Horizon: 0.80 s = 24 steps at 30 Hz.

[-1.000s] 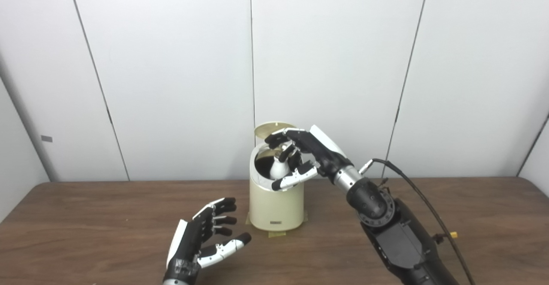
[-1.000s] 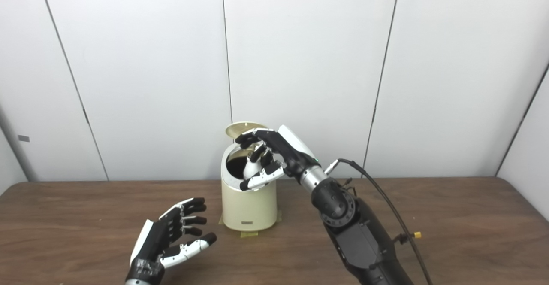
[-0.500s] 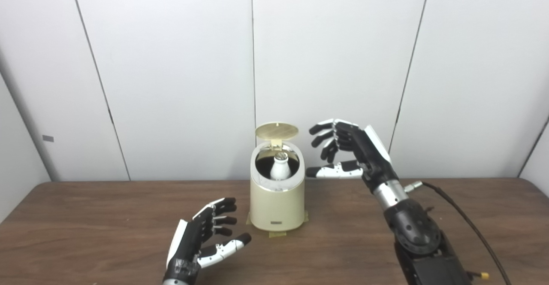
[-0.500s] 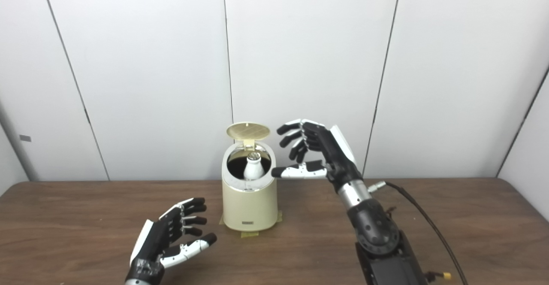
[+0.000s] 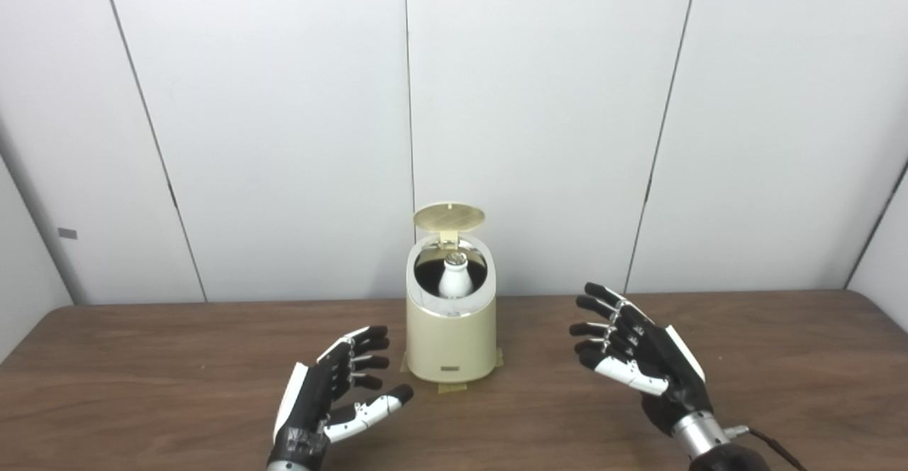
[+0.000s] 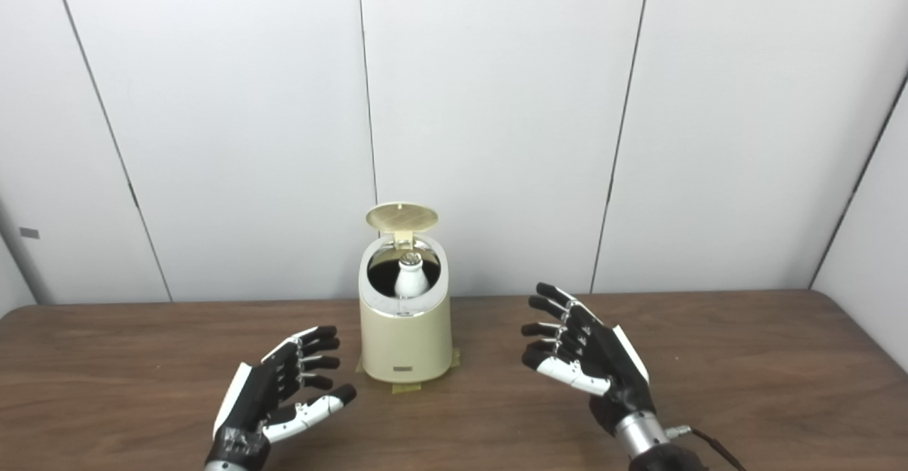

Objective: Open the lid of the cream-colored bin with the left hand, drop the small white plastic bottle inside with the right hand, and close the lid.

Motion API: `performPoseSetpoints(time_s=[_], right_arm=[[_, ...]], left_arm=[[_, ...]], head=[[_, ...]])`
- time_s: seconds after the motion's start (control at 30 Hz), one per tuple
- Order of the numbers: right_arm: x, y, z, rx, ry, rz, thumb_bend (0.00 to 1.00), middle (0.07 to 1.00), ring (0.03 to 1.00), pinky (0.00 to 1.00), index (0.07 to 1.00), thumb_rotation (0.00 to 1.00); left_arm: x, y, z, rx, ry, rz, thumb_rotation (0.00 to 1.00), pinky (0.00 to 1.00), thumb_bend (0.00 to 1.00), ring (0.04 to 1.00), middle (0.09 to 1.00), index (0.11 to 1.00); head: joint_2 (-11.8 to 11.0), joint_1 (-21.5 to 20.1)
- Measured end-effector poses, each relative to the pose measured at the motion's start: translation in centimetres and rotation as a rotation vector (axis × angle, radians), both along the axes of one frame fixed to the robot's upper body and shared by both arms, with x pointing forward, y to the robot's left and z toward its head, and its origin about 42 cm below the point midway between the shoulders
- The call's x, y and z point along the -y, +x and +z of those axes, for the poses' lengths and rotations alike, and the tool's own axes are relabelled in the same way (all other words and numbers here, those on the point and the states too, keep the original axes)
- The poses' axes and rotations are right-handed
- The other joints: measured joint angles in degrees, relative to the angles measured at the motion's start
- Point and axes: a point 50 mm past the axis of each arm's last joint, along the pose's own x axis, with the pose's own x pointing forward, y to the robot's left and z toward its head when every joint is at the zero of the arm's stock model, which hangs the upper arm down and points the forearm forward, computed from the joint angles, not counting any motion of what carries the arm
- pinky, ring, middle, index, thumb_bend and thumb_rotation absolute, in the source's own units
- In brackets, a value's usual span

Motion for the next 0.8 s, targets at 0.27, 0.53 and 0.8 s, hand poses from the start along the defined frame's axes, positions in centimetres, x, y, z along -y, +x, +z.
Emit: performPoseSetpoints(time_s=[0.27,0.53,0.8], right_arm=[[-0.5,-0.8,-1.5,0.020,0.014,-0.008,0.90,0.815,0.681,0.56,0.833,0.33],[-0.3,-1.7,-2.5,-0.001,0.029,-0.033,0.95,0.809,0.706,0.57,0.831,0.32],[-0.3,-1.8,-2.5,0.005,0.019,-0.045,0.95,0.810,0.706,0.53,0.822,0.34]], left_arm=[[-0.3,-0.1,0.3,0.013,0.001,0.011,0.20,0.65,0.78,0.750,0.793,0.825],[-0.9,1.2,3.0,0.063,0.066,0.010,0.34,0.72,0.84,0.858,0.898,0.900],[-1.4,5.9,11.1,0.212,0.208,-0.026,0.39,0.73,0.88,0.915,0.955,0.947]], head=[[-0.1,1.1],[-0.3,1.8],[-0.4,1.5]])
